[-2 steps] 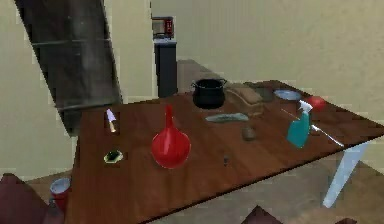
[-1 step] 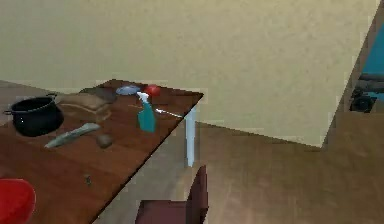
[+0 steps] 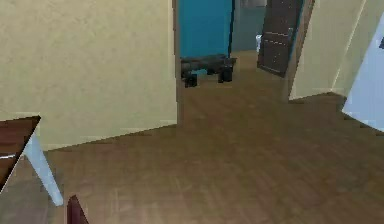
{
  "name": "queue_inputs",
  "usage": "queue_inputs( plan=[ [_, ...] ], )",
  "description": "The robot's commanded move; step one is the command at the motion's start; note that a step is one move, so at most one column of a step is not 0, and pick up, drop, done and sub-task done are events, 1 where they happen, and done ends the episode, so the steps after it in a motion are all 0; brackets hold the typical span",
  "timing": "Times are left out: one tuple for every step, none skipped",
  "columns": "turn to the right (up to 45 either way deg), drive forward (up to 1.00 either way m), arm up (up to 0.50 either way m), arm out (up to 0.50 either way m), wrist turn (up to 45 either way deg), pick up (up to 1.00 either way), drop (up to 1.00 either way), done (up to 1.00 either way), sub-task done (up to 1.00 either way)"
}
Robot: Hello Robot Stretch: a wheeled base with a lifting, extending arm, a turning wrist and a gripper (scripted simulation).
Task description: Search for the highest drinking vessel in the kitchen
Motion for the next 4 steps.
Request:
queue_inputs(
  plan=[
    [33.0,0.0,0.0,0.0,0.0,0.0,0.0,0.0,0.0],
    [0.0,0.6,0.0,0.0,0.0,0.0,0.0,0.0,0.0],
    [-45.0,0.0,0.0,0.0,0.0,0.0,0.0,0.0,0.0],
    [-9.0,0.0,0.0,0.0,0.0,0.0,0.0,0.0,0.0]
  ],
)
